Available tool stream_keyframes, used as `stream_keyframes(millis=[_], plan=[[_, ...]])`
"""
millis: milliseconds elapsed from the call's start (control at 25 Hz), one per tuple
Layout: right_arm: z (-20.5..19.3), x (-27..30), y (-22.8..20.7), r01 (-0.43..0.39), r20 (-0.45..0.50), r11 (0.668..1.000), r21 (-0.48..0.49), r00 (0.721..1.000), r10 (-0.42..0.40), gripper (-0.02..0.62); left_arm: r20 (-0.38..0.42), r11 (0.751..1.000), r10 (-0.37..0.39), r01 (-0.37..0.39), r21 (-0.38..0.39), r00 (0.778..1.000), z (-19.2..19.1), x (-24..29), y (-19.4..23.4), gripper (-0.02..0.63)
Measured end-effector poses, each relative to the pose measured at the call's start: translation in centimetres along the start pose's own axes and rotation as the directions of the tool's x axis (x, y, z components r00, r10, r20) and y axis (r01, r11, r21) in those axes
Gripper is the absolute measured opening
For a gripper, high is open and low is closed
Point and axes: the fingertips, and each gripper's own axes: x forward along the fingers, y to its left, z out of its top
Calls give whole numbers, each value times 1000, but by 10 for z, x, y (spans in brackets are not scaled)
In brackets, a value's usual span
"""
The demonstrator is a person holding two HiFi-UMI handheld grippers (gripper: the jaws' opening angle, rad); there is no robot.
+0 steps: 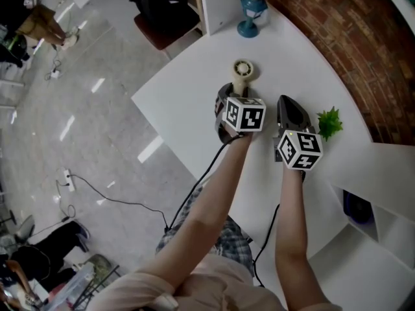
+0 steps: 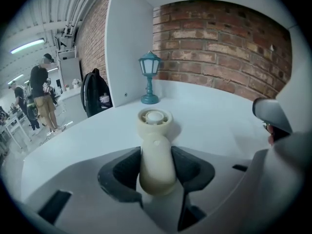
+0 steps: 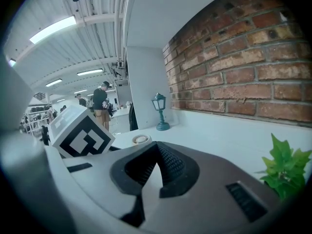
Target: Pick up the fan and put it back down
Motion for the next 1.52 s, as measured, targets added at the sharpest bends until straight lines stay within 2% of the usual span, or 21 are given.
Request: stream_keyframes(millis=[200,600,960,1080,1240,1360,1520], plan=[[-4,-4,-5,12,-7,1000,1,1000,-12,15,3,1000,-22,22,-10,1000,0,-2,0,207],[4,-16,-10,35,3,999,24,999,-35,16,65,995,-89,91,-36,994,18,-24,-4,205],[22,-38,4,37,55,998,45,998,-39,16,195,990,-128,136,-28,973,42,-75,2,204],[33,-52,11,45,87,998,46,995,-49,15,268,988,-142,155,-27,953,55,-104,7,204],[55,-75,25,49,157,998,49,986,-57,16,377,983,-159,182,-26,912,74,-148,17,204],[75,-98,35,50,227,998,47,972,-59,15,460,980,-172,200,-12,871,90,-186,22,204],[110,-137,48,62,334,997,37,940,-71,16,569,978,-187,208,29,801,113,-242,28,204]])
